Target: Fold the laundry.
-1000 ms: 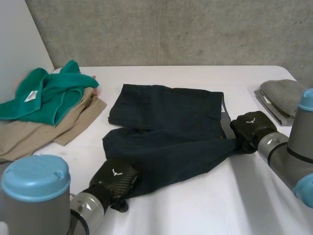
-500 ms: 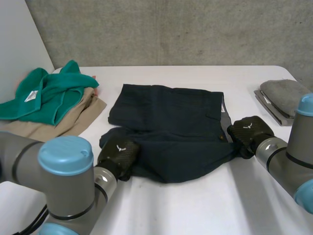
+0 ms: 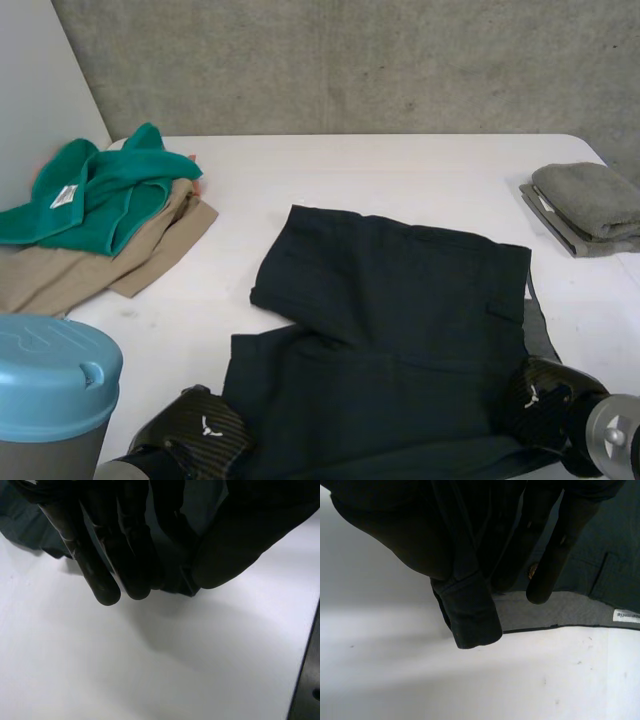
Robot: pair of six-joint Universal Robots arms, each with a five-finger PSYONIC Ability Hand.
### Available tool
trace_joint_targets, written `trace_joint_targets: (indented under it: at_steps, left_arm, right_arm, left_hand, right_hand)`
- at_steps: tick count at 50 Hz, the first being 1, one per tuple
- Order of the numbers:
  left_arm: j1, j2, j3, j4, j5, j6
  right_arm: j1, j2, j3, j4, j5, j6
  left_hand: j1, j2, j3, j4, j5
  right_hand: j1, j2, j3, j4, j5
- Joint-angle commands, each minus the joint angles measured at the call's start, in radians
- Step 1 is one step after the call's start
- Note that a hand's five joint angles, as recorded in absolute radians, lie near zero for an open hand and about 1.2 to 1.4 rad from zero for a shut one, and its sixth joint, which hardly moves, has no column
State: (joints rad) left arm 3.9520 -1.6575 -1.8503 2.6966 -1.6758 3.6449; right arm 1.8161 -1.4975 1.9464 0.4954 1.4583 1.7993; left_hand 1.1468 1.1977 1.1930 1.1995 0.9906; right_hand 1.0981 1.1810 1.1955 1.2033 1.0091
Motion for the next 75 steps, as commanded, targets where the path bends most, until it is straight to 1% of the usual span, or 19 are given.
trace_joint_targets:
  at_steps: [1,6,10,19,26,31,32,34,35,36,37,38,45,50,54,59,64,69,75]
  left_arm:
    - [0.044,-0.128,0.169,0.193,-0.005,0.0]
    - [0.101,-0.307,0.374,0.395,-0.01,0.003]
    - [0.107,-0.442,0.508,0.537,-0.012,0.014]
    - [0.136,-0.718,0.741,0.842,-0.042,0.196]
    - [0.144,-0.85,0.859,1.011,-0.05,0.262]
    - [0.148,-0.947,0.98,1.02,-0.047,0.262]
    - [0.15,-0.961,0.993,1.02,-0.047,0.262]
    - [0.15,-0.989,1.011,1.023,-0.041,0.262]
    - [0.15,-0.993,1.01,1.028,-0.036,0.261]
    - [0.15,-0.993,1.01,1.031,-0.032,0.259]
    - [0.15,-0.993,1.008,1.032,-0.027,0.258]
    - [0.15,-0.992,1.005,1.034,-0.027,0.258]
    - [0.147,-0.788,0.867,1.032,-0.041,0.15]
    - [0.136,-0.58,0.651,1.02,-0.039,0.057]
    - [0.127,-0.471,0.493,0.997,-0.038,0.034]
    - [0.108,-0.38,0.343,0.96,-0.033,-0.014]
    - [0.098,-0.352,0.238,0.951,-0.031,-0.08]
    - [0.098,-0.347,0.191,0.951,-0.03,-0.115]
    - [0.099,-0.355,0.189,0.951,-0.03,-0.121]
  right_arm:
    - [-0.011,0.019,-0.084,-0.142,-0.023,0.096]
    - [-0.006,0.17,-0.248,-0.32,-0.015,0.325]
    - [0.0,0.258,-0.34,-0.386,0.011,0.394]
    - [0.048,0.46,-0.514,-0.719,0.192,0.402]
    - [0.049,0.582,-0.59,-0.885,0.208,0.404]
    - [0.051,0.667,-0.681,-0.917,0.206,0.413]
    - [0.051,0.683,-0.696,-0.917,0.206,0.413]
    - [0.051,0.729,-0.741,-0.92,0.212,0.408]
    - [0.051,0.743,-0.754,-0.92,0.221,0.41]
    - [0.051,0.752,-0.767,-0.92,0.223,0.414]
    - [0.051,0.763,-0.784,-0.922,0.224,0.422]
    - [0.051,0.758,-0.784,-0.923,0.226,0.425]
    - [0.04,0.608,-0.721,-0.887,0.218,0.564]
    - [0.02,0.369,-0.602,-0.648,0.136,0.653]
    - [-0.013,0.318,-0.531,-0.464,0.041,0.727]
    - [-0.075,0.296,-0.434,-0.328,-0.035,0.792]
    - [-0.098,0.29,-0.31,-0.385,-0.095,0.796]
    - [-0.103,0.301,-0.236,-0.544,-0.093,0.792]
    - [-0.109,0.358,-0.239,-0.607,-0.087,0.786]
  left_hand:
    - [0.249,0.199,0.203,0.197,0.231]
    - [0.249,0.199,0.203,0.197,0.231]
    - [0.249,0.199,0.203,0.197,0.231]
    - [0.249,0.199,0.203,0.197,0.231]
    - [0.249,0.199,0.203,0.197,0.231]
    - [0.249,0.199,0.203,0.197,0.231]
    - [0.249,0.199,0.203,0.197,0.231]
    - [0.249,0.199,0.203,0.197,0.231]
    - [0.084,0.033,0.038,0.031,0.066]
    - [-0.266,-0.317,-0.312,-0.319,-0.285]
    - [-0.898,-0.948,-0.944,-0.95,-0.916]
    - [-0.972,-1.023,-1.018,-1.025,-0.991]
    - [-0.972,-1.023,-1.018,-1.025,-0.991]
    - [-0.971,-1.022,-1.018,-1.024,-0.99]
    - [-0.972,-1.023,-1.018,-1.025,-0.991]
    - [-0.972,-1.023,-1.018,-1.025,-0.991]
    - [-0.972,-1.023,-1.018,-1.025,-0.991]
    - [-0.972,-1.023,-1.018,-1.025,-0.991]
    - [-0.972,-1.023,-1.018,-1.025,-0.991]
  right_hand:
    - [0.298,0.215,0.201,0.193,0.213]
    - [0.298,0.215,0.201,0.193,0.213]
    - [0.298,0.215,0.201,0.193,0.213]
    - [0.298,0.215,0.201,0.193,0.213]
    - [0.298,0.215,0.201,0.193,0.213]
    - [0.298,0.215,0.201,0.193,0.213]
    - [0.264,0.181,0.167,0.159,0.179]
    - [-0.485,-0.567,-0.582,-0.59,-0.57]
    - [-0.746,-0.829,-0.844,-0.851,-0.832]
    - [-0.924,-1.007,-1.021,-1.029,-1.009]
    - [-0.924,-1.007,-1.021,-1.029,-1.009]
    - [-0.924,-1.007,-1.021,-1.029,-1.009]
    - [-0.924,-1.007,-1.021,-1.029,-1.009]
    - [-0.924,-1.007,-1.021,-1.029,-1.009]
    - [-0.726,-0.809,-0.823,-0.831,-0.811]
    - [-0.708,-0.791,-0.805,-0.813,-0.793]
    - [-0.649,-0.732,-0.747,-0.754,-0.735]
    - [-0.564,-0.647,-0.662,-0.669,-0.65]
    - [-0.403,-0.486,-0.5,-0.508,-0.488]
